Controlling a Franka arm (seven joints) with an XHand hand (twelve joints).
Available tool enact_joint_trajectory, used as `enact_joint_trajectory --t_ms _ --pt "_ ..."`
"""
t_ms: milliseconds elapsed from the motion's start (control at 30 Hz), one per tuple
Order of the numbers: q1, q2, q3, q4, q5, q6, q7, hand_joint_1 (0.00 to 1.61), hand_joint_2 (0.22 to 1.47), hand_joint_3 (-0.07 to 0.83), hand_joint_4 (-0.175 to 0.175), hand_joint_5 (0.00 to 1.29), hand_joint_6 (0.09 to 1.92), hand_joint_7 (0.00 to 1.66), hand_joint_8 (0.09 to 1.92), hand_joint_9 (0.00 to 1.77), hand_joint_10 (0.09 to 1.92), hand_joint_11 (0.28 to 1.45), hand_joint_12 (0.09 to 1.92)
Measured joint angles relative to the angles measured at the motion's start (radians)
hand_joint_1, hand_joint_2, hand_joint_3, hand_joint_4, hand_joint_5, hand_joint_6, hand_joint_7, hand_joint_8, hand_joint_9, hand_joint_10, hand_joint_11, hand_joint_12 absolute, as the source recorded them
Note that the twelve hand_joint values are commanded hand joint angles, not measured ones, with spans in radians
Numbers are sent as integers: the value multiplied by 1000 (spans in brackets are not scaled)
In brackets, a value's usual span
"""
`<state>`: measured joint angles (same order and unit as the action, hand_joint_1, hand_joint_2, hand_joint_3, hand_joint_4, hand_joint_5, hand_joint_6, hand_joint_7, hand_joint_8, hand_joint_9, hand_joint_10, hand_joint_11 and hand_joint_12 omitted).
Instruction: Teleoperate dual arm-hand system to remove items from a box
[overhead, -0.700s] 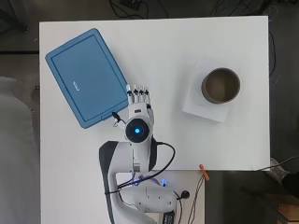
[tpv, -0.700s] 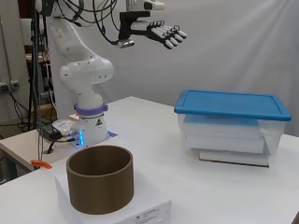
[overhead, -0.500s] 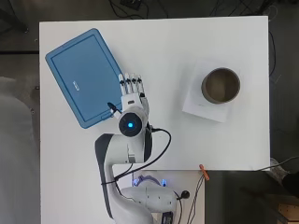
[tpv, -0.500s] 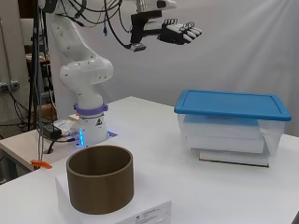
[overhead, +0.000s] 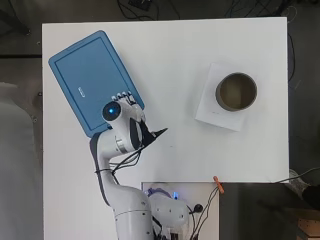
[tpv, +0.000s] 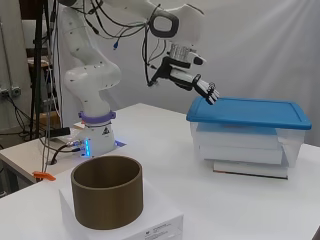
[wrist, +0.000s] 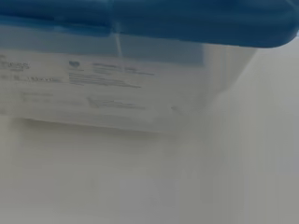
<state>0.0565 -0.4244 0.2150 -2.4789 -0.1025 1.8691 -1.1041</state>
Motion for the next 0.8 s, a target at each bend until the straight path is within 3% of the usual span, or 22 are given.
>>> enact_joint_trajectory --t_ms 133,267,333,467,567,633,800 --pt "0 38 44 -9 -113 -5 115 8 850 -11 -5 115 87 173 87 299 87 407 87" --pt "5 22 37 -58 -125 15 97 0 789 -26 -14 29 87 32 87 180 87 381 87" --pt "11 3 44 -104 -193 50 110 75 724 -23 -20 6 87 7 87 119 87 364 87" --pt "38 -78 57 -234 -323 182 226 461 841 24 -23 0 87 0 87 56 87 329 87" --pt "54 -115 69 -317 -355 261 328 710 1068 39 -14 0 87 0 87 42 87 319 87" --pt "60 -128 92 -347 -395 289 399 791 1170 40 -12 0 87 0 87 35 87 310 87" --pt "69 -144 166 -374 -558 320 549 855 1240 46 -1 0 87 0 87 15 87 291 87"
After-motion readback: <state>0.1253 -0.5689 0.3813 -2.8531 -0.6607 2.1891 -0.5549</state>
